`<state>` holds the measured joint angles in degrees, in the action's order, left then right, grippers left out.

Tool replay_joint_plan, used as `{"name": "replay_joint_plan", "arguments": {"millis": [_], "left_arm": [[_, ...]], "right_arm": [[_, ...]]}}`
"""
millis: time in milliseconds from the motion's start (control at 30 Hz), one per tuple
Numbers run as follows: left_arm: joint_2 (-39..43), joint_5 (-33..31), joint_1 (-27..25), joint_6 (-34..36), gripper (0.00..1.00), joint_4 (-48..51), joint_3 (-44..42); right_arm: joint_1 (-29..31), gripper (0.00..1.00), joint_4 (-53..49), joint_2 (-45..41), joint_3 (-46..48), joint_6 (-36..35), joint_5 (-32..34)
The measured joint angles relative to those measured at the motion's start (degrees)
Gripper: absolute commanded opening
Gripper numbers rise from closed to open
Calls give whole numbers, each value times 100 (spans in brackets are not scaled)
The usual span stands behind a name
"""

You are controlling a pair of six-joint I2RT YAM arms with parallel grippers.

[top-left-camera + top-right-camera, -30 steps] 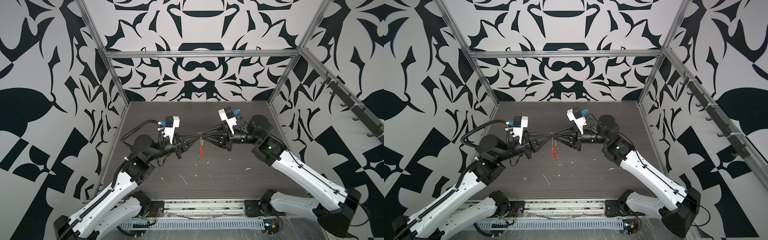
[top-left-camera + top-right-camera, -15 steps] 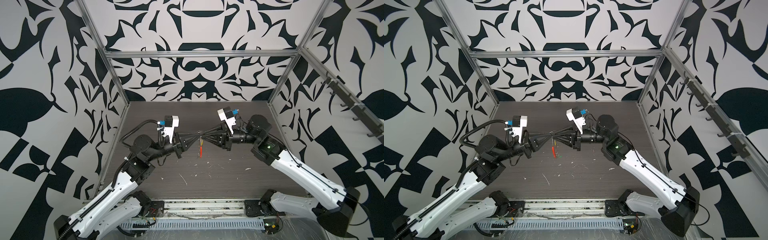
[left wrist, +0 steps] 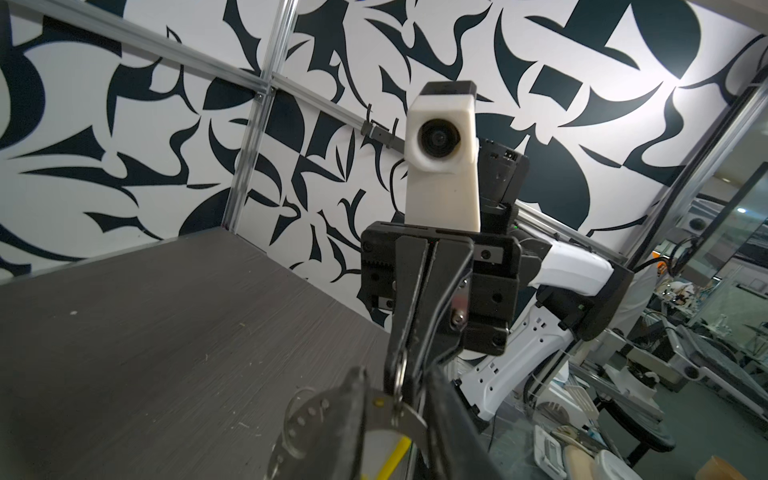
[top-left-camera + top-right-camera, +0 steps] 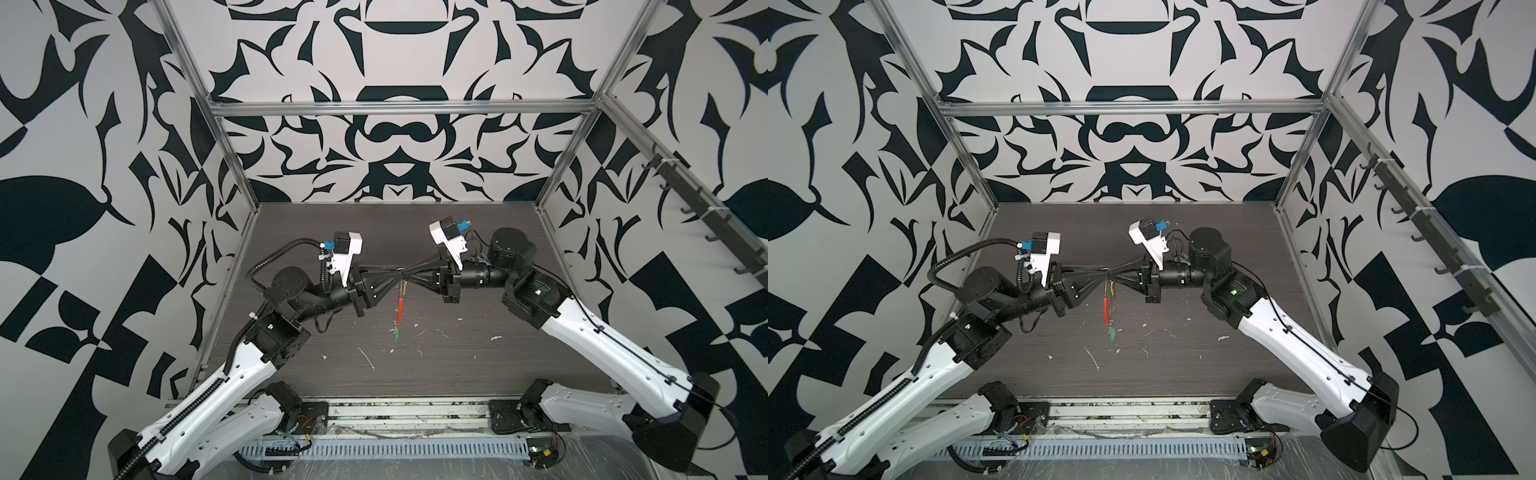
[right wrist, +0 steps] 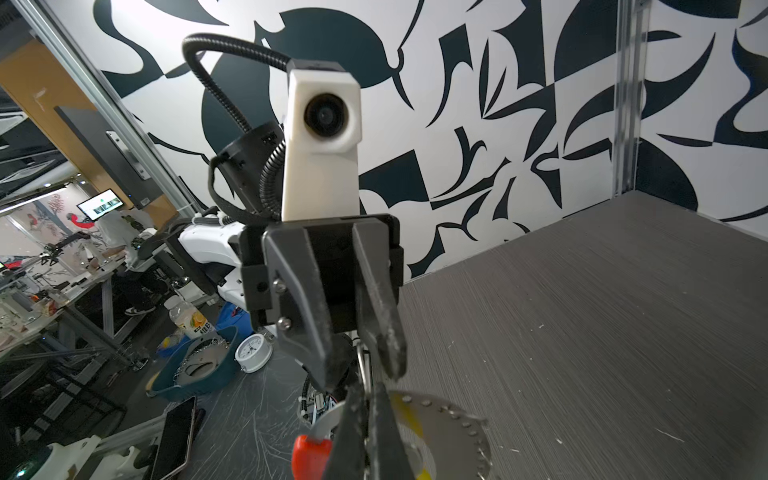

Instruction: Remove the keys from the keyring

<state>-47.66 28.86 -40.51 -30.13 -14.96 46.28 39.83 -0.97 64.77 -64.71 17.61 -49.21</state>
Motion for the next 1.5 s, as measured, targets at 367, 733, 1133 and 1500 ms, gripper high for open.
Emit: {"name": "replay_joint_plan", "arguments": {"millis": [367,733,1133,1500], "left_arm": [[-402,417,0,758,31,2175,1287],[-883,949,0,1082,26,3292,1698],[-1123,1121,2,1165,23,3425,1858],[-1207,1012,0,1215,26,3506,1941]], "right_arm": [[0,0,-2618,37,-1025,-1119,192],[0,0,-3698,415,-1572,-1510,341],[-2,0,-4022,466,-1615,-1615,540],[0,0,-4059,457,-1639,-1635,553]]}}
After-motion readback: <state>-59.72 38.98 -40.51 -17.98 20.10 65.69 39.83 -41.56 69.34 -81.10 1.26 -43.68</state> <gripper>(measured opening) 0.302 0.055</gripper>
